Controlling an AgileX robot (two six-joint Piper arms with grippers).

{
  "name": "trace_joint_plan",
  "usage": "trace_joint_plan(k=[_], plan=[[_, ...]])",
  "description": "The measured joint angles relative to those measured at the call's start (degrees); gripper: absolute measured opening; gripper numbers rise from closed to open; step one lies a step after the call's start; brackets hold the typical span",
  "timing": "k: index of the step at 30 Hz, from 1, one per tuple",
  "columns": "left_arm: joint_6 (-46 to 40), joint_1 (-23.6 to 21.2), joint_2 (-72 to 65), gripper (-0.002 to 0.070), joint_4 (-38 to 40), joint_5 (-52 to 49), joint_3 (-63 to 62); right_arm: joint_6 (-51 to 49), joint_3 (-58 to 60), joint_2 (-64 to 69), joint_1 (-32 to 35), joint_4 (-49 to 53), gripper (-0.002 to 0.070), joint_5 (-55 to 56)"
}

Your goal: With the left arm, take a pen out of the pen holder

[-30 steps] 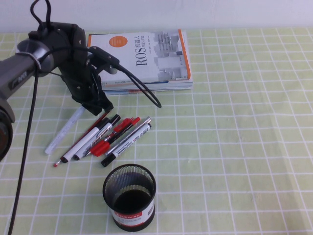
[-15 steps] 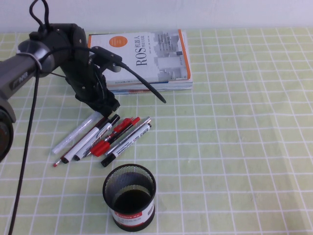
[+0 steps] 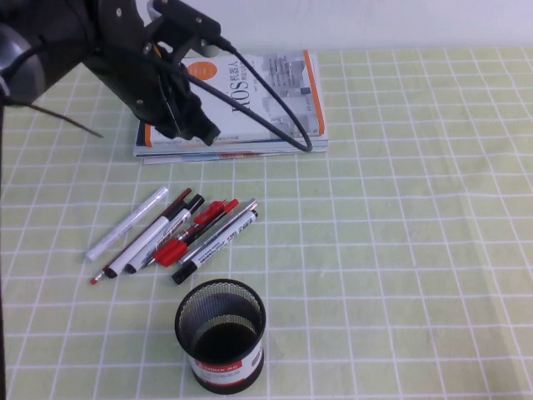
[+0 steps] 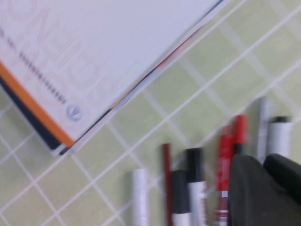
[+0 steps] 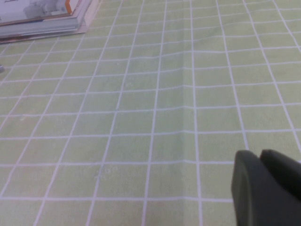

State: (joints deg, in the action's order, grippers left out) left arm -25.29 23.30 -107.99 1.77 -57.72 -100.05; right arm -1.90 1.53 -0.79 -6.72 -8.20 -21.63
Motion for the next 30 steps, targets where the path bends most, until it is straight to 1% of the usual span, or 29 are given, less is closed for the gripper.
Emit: trace_joint_plan(k=[3,6,11,20,22,26,30], plan=[[1.31,2.91,7.37,0.0015,0.00,4.56,7.19,0.00,0.00,0.00,0.00,0.00,-0.0012,0.00],[4.17,4.73,14.21,0.0004,0.14,8.52,15.31,0.00,0.00,0.00,0.00,0.00,-0.0013,0.00],[9.47,5.00,24.77,0.0000,-0.04,12.60,28.04,0.00,0.00,0.00,0.00,0.00,-0.0013,0.00],[14.88,5.09,42.59,0.0000,-0.06,22.44,49.13,0.00,0.00,0.00,0.00,0.00,-0.0013,0.00],[16.19,5.09,46.17,0.0000,0.88,25.11,53.00,0.00,0.00,0.00,0.00,0.00,-0.0013,0.00],[17.46,5.09,53.88,0.0000,5.22,30.82,60.65,0.00,0.00,0.00,0.00,0.00,-0.0013,0.00],[17.91,5.09,62.37,0.0000,6.60,33.62,66.34,0.00,0.00,0.00,0.00,0.00,-0.0013,0.00]])
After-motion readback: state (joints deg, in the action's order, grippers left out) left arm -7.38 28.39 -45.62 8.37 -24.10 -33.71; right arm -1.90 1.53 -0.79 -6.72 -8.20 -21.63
